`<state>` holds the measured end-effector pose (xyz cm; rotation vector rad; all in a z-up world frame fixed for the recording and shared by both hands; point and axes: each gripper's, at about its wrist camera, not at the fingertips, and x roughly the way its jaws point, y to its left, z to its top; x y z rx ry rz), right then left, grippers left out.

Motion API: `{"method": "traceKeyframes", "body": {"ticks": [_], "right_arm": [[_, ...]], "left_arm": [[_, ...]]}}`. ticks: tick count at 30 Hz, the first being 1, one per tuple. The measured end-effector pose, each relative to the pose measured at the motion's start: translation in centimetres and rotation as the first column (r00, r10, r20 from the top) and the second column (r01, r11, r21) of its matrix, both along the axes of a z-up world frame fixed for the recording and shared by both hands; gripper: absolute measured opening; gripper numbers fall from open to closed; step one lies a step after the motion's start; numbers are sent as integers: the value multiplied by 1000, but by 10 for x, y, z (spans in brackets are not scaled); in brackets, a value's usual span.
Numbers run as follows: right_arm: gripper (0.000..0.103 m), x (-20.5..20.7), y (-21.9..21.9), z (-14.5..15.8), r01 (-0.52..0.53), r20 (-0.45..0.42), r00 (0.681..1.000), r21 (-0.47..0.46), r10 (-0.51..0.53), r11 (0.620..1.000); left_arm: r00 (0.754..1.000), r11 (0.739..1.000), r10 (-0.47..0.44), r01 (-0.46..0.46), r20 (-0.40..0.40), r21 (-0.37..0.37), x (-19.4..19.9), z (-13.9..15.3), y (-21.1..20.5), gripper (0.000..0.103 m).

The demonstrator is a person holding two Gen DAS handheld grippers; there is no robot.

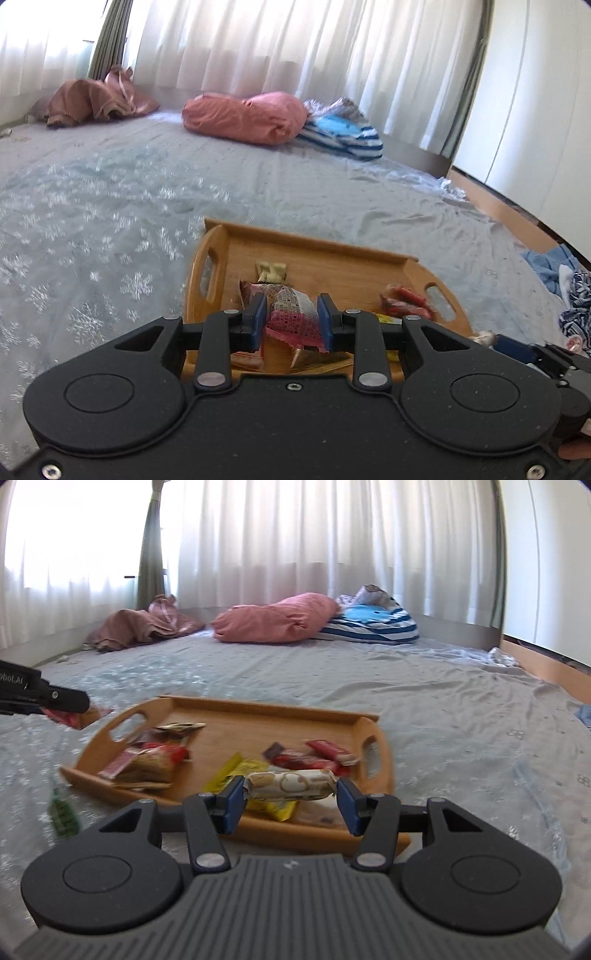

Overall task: Organize snacks
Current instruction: 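Carry the wafer packet over the tray with the left tool while the right tool carries the roll cake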

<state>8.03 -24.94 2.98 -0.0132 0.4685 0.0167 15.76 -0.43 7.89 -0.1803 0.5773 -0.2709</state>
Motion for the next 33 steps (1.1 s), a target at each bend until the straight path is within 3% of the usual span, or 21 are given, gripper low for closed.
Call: {"method": "traceKeyframes", "body": {"ticks": [10, 15, 21, 33], "right_arm": [[56, 22, -20, -19, 75, -69, 995, 65, -71, 995], [57, 30, -22, -25, 93, -76, 993, 78, -87, 993], [57, 42, -16, -27, 61, -73, 996, 108, -53, 992], [58, 64, 2, -27, 20, -60, 998, 105, -14, 994]], "left_arm": [[997, 998, 33, -29, -68, 54, 25, -41, -7, 28], [996, 998, 50, -48, -69, 28, 36, -47, -8, 28], [989, 996, 93, -91, -112, 18, 53, -61, -10, 28], [990, 996, 86, -83, -112, 28, 57, -66, -14, 28]]}}
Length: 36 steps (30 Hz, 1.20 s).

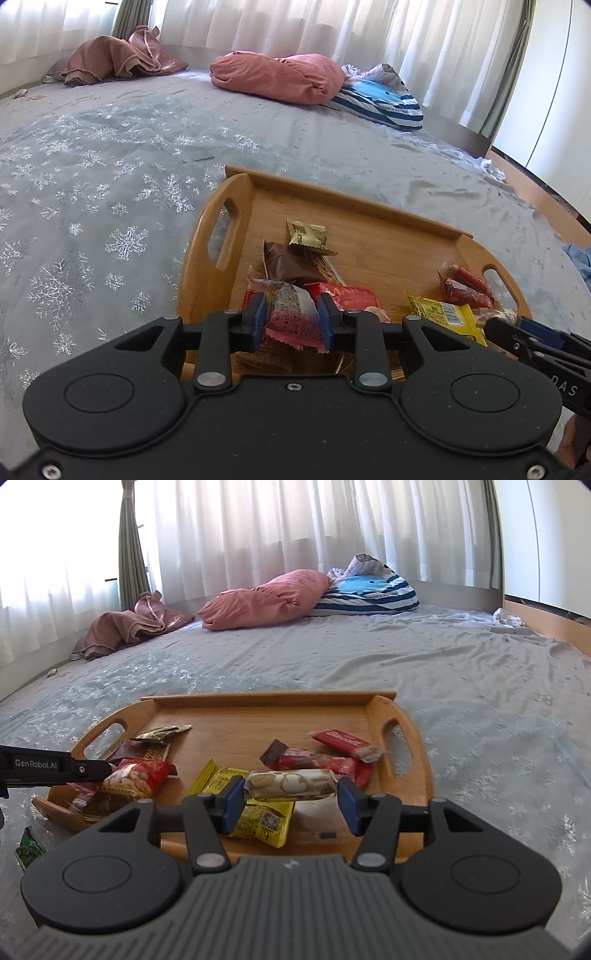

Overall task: Organize snacks
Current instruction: 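Carry the wafer packet over the tray with the left tool while the right tool carries the roll cake, then open the left tool to drop the wafer packet while the right tool releases the roll cake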

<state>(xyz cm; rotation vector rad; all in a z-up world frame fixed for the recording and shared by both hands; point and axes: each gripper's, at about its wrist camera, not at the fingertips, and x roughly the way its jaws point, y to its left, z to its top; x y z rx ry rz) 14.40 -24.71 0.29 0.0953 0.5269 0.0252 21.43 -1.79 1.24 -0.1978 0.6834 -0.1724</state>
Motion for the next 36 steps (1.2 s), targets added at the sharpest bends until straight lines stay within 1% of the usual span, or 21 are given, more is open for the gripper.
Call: {"method": "traceKeyframes", "body": {"ticks": [5, 8, 9, 11, 15, 19, 22, 24, 25, 27, 28, 30, 32, 34, 36], "right_arm": [[58, 6, 7, -6, -23, -11, 1000, -6, 23, 1000], [59, 6, 11, -7, -73, 2, 997, 16, 73, 997], [59, 6, 14, -8, -82, -1, 997, 9, 82, 997], [59, 8, 19, -10, -87, -9, 996, -11, 87, 996], [59, 10, 23, -13, -93, -20, 996, -18, 93, 996], [62, 10, 26, -12, -104, -25, 994, -31, 103, 994], [66, 9, 27, -12, -107, -26, 994, -30, 106, 994], [76, 8, 27, -11, -105, -22, 994, -30, 104, 994], [76, 7, 27, -11, -104, -19, 994, -28, 103, 994], [81, 4, 27, -10, -103, -12, 995, -21, 102, 995], [85, 4, 26, -9, -102, -10, 995, -18, 102, 995], [87, 1, 25, -7, -102, -4, 995, -13, 102, 995], [89, -2, 24, -6, -103, -2, 995, -8, 103, 995], [90, -6, 24, -4, -105, 1, 994, -4, 105, 994], [92, -10, 25, -3, -110, 0, 994, -2, 110, 994]], "left_arm": [[1000, 1000, -7, 7, -3, 16, -1, -1, -2, 28], [1000, 1000, -12, 12, -5, 21, -1, -1, -3, 29], [1000, 1000, -14, 14, -7, 23, 0, -1, -3, 29], [1000, 1000, -17, 18, -14, 23, 0, -2, -4, 29], [1000, 999, -24, 24, -17, 31, 0, -2, -5, 29], [999, 999, -26, 27, -19, 38, 0, -2, -6, 29], [1000, 998, -18, 19, -11, 55, -2, -1, -7, 36], [1000, 997, -17, 17, 2, 75, -5, 0, -9, 43], [1000, 997, -19, 18, 7, 81, -6, 1, -9, 45], [1000, 996, -24, 23, 12, 80, -9, 4, -9, 56], [1000, 997, -25, 24, 12, 77, -10, 5, -8, 60], [1000, 997, -23, 22, 14, 73, -12, 7, -6, 73], [999, 997, -22, 20, 24, 73, -17, 10, -5, 82], [999, 996, -25, 22, 36, 81, -21, 14, -5, 83], [999, 995, -33, 29, 36, 92, -26, 17, -5, 87]]}}
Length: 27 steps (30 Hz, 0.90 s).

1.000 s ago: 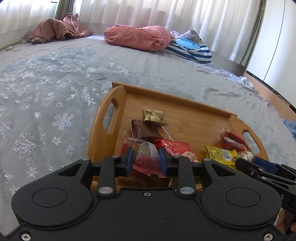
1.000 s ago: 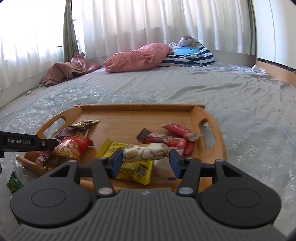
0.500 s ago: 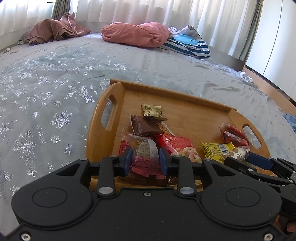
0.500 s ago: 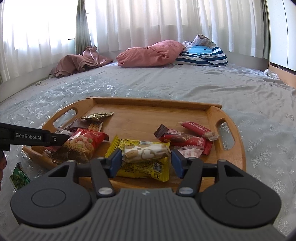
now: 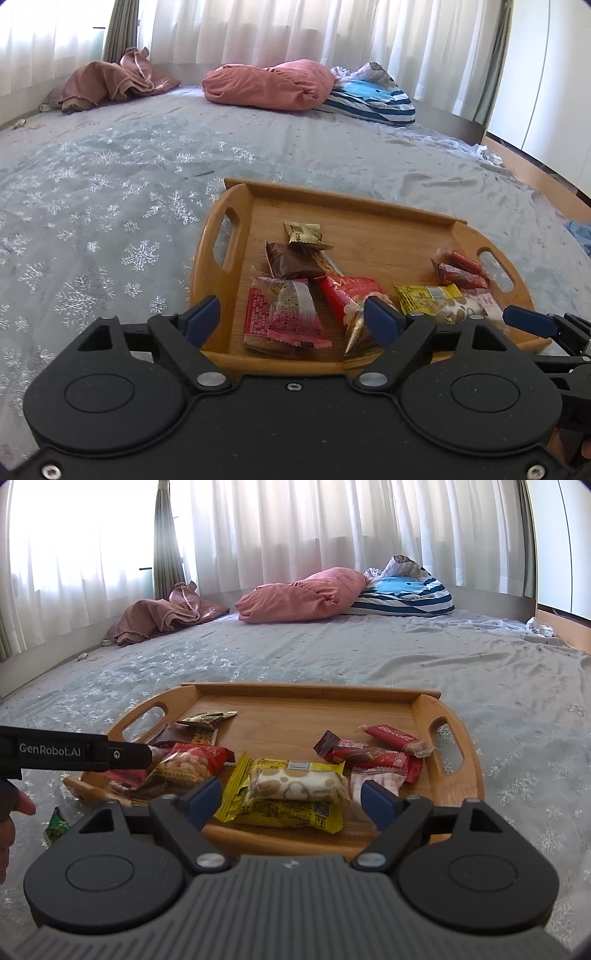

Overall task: Organize snacks
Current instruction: 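Open the left tool to drop the wafer packet while the right tool releases the roll cake, then withdraw both tools from the tray toward the green packet and red bar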

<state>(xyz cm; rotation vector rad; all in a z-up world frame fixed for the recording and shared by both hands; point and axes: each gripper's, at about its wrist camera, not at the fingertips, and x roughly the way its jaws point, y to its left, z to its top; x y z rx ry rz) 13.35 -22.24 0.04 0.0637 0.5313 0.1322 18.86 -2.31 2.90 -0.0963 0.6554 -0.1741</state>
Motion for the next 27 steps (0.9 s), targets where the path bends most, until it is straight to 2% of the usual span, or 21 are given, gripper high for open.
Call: {"method": "traceKeyframes", "body": {"ticks": [6, 13, 22, 27], "right_arm": [[103, -14, 2, 4, -27, -2, 1000, 25, 27, 999], [103, -32, 8, 3, -75, -25, 997, 35, 76, 997], [103, -49, 20, -8, -158, -82, 984, 38, 161, 987], [103, -54, 29, -13, -197, -95, 975, 37, 199, 980]], "left_arm": [[1000, 999, -20, 21, -18, 39, -14, 4, -1, 89], [998, 998, -30, 32, -51, 47, -32, 8, 4, 91], [984, 1000, -21, 20, -177, -7, -29, 5, 21, 91], [980, 999, -25, 29, -198, 15, -28, 0, 18, 82]]}}
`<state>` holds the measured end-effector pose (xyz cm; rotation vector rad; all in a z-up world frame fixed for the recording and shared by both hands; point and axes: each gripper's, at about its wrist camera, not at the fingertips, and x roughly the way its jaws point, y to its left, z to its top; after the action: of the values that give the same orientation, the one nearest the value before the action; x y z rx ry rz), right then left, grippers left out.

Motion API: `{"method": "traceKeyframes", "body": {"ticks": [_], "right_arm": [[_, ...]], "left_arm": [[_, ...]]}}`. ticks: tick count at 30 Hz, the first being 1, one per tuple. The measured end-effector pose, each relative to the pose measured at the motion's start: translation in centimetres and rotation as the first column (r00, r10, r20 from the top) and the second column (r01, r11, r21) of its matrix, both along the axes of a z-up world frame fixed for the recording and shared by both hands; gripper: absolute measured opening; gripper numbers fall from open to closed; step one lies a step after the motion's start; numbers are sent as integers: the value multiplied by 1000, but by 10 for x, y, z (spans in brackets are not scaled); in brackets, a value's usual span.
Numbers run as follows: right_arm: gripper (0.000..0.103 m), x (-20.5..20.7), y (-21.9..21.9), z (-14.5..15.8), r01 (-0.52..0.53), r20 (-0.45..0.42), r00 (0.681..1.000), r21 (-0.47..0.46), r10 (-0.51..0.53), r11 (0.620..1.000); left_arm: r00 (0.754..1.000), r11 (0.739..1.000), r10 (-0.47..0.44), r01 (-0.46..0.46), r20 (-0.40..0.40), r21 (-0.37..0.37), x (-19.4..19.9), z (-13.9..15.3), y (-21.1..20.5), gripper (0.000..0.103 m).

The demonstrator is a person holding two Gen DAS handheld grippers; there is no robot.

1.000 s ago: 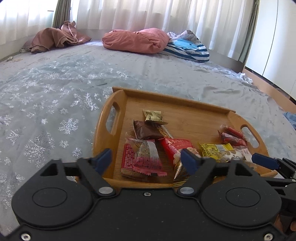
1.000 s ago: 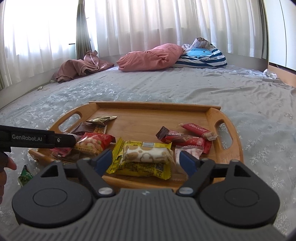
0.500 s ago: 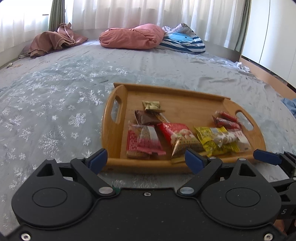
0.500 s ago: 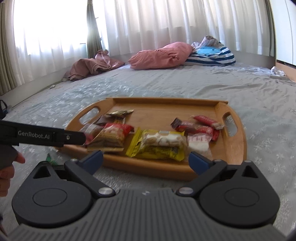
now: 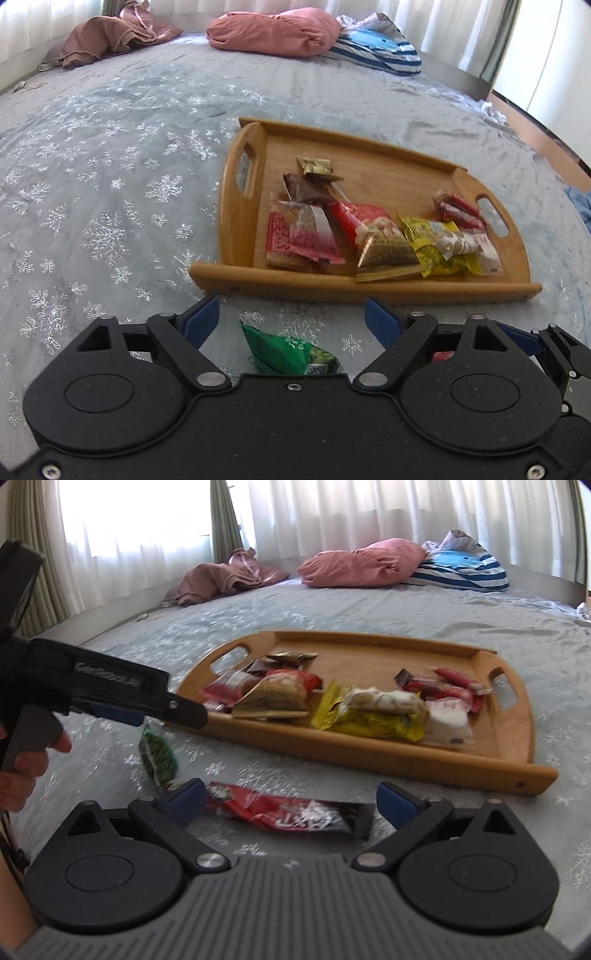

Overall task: Organize snacks
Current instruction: 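Withdraw both tools from the tray toward the green packet and red bar, then grasp the green pea packet with the left tool while the right tool grasps the long red bar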

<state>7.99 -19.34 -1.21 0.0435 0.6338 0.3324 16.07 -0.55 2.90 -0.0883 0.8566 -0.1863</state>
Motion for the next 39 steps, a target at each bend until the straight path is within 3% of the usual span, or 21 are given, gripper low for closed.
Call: {"method": "traceKeyframes", "body": {"ticks": [4, 8, 11, 13, 14, 24, 30, 33, 35, 39], "right_arm": [[103, 2, 5, -2, -14, -7, 1000, -2, 14, 1000], [103, 3, 11, -5, -24, -7, 1000, -15, 23, 1000], [103, 2, 14, -7, -30, -3, 1000, -42, 30, 999], [103, 3, 16, -7, -38, -2, 999, -54, 38, 998], [103, 4, 17, -7, -45, -3, 999, -59, 45, 997], [103, 22, 35, -3, -166, -18, 986, -158, 165, 973], [83, 20, 42, -7, -218, -31, 976, -156, 215, 963], [65, 16, 37, -4, -183, -19, 983, -150, 182, 972], [47, 15, 32, -3, -149, -15, 989, -149, 148, 978], [37, 10, 17, -1, -70, -27, 997, -139, 67, 988]], "left_arm": [[999, 1000, -24, 24, -20, 1, 0, -4, -7, 69], [999, 1000, -23, 22, -47, -15, -1, -12, -9, 44], [999, 1000, -18, 18, -42, -21, -5, -16, -8, 42], [999, 1000, -26, 26, -31, 1, -9, -16, -9, 24], [999, 1000, -25, 25, -34, 6, -9, -17, -8, 21], [999, 997, -9, 5, -48, -75, -12, -8, 10, 15], [999, 998, -23, 21, -27, -59, -17, -5, 15, 16], [1000, 998, -25, 24, -15, -55, -21, -5, 17, 17], [1000, 998, -26, 25, -10, -57, -23, -5, 19, 25], [999, 998, -35, 35, 9, -42, -29, -4, 19, 40]]}}
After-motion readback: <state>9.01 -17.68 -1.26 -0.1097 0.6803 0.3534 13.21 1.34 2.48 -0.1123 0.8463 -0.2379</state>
